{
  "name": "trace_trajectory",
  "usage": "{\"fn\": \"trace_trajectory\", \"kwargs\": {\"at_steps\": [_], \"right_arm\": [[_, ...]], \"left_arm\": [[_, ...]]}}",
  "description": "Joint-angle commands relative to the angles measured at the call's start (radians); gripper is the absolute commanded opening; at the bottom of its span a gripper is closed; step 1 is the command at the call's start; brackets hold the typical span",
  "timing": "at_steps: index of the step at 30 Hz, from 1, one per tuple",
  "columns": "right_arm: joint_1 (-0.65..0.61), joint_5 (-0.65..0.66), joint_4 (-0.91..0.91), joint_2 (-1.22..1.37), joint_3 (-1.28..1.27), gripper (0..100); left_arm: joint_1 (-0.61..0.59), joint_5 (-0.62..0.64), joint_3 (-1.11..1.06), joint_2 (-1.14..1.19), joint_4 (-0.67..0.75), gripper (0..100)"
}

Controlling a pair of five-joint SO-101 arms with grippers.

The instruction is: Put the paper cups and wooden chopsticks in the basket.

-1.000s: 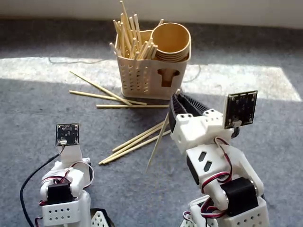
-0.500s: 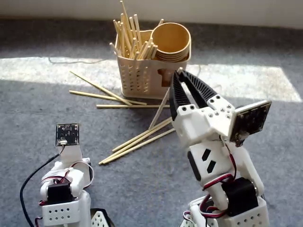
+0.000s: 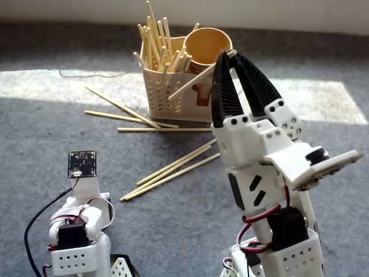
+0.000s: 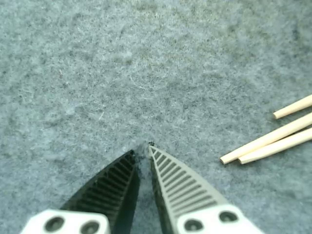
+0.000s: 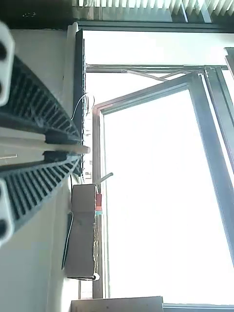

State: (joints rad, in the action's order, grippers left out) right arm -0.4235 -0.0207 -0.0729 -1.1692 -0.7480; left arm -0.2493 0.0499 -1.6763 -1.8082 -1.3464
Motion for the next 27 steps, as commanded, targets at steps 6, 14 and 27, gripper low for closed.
{"fn": "trace_trajectory", "kwargs": {"at_steps": [6,14,27], "right_arm": [[-0.012,0.176,0.357,0.191,0.016,0.5],[-0.012,0.172,0.456,0.331,0.016,0.5],[-0.047,0.175,0.446,0.518,0.008,0.5]], "left_arm": [[-0.005,-0.005,-0.019,-0.008,-0.003,1],[-0.005,-0.005,-0.019,-0.008,-0.003,1],[-0.005,-0.005,-0.019,-0.008,-0.003,1]]}}
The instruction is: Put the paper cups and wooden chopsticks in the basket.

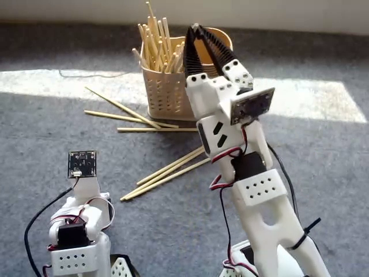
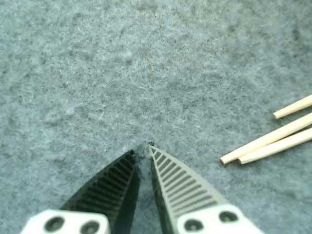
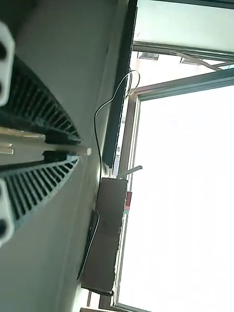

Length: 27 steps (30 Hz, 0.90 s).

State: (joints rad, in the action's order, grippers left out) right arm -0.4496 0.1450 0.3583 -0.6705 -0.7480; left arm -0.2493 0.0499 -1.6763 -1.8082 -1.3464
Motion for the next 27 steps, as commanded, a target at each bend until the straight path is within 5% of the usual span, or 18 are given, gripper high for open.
{"fn": "trace_trajectory", "kwargs": {"at_steps": [1,27], "right_arm": [[-0.033,0.009,0.015,0.038,0.007,0.5],[-0.048,0.009,0.015,0.461,0.007,0.7]], "left_arm": [[-0.005,-0.005,-0.019,-0.008,-0.003,1],[-0.005,-0.005,-0.019,-0.008,-0.003,1]]}}
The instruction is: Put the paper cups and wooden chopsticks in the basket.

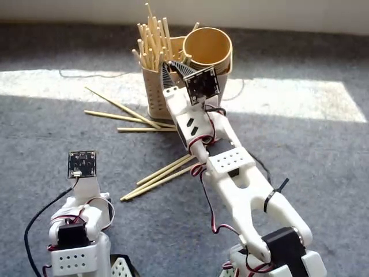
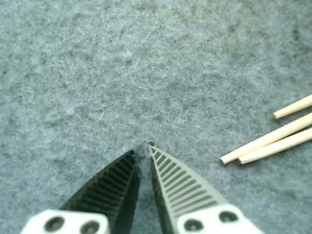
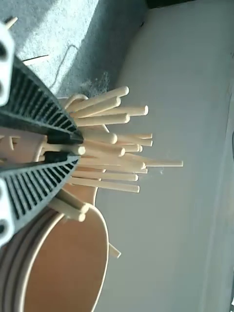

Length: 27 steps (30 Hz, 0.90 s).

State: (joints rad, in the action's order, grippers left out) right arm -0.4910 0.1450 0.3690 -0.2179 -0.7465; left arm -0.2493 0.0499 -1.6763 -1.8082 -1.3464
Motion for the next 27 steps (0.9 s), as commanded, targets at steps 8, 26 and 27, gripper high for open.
{"fn": "trace_trajectory", "kwargs": {"at_steps": [8,26,27], "right_arm": [[-0.007,0.005,0.004,-0.068,-0.016,9.8],[-0.012,0.003,-0.173,-0.575,-0.142,16.3],[-0.012,0.002,-0.216,-0.613,-0.143,16.3]], "left_arm": [[-0.005,-0.005,-0.019,-0.008,-0.003,1],[-0.005,-0.005,-0.019,-0.008,-0.003,1],[-0.005,-0.005,-0.019,-0.008,-0.003,1]]}}
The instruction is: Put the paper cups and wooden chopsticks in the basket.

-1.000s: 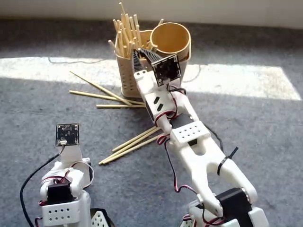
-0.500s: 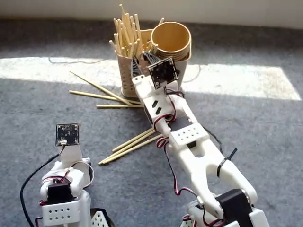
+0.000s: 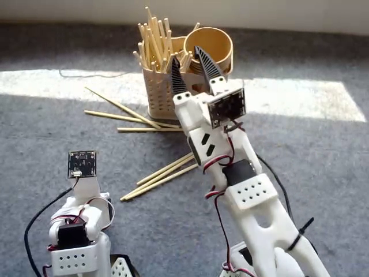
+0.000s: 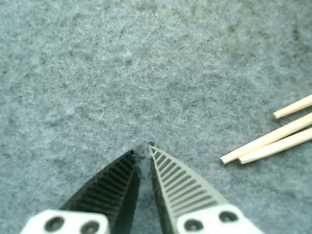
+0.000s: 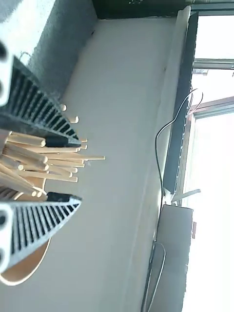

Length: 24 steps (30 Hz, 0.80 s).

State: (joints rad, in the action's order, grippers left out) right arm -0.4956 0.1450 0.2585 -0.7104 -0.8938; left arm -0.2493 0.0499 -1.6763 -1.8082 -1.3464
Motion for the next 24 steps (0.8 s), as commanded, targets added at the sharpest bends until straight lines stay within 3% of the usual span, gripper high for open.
{"fn": "trace_trajectory", "kwargs": {"at_steps": [1,10,19,24], "right_arm": [[-0.007,0.002,-0.142,-0.159,-0.001,16.3],[-0.001,-0.152,-0.627,-0.441,0.002,16.3],[0.064,-0.161,-0.848,-0.464,-0.001,16.3],[0.137,-0.298,-0.951,-0.363,0.007,16.3]], "left_arm": [[-0.005,-0.005,-0.019,-0.008,-0.003,1],[-0.005,-0.005,-0.019,-0.008,-0.003,1],[-0.005,-0.005,-0.019,-0.008,-0.003,1],[-0.005,-0.005,-0.019,-0.008,-0.003,1]]}}
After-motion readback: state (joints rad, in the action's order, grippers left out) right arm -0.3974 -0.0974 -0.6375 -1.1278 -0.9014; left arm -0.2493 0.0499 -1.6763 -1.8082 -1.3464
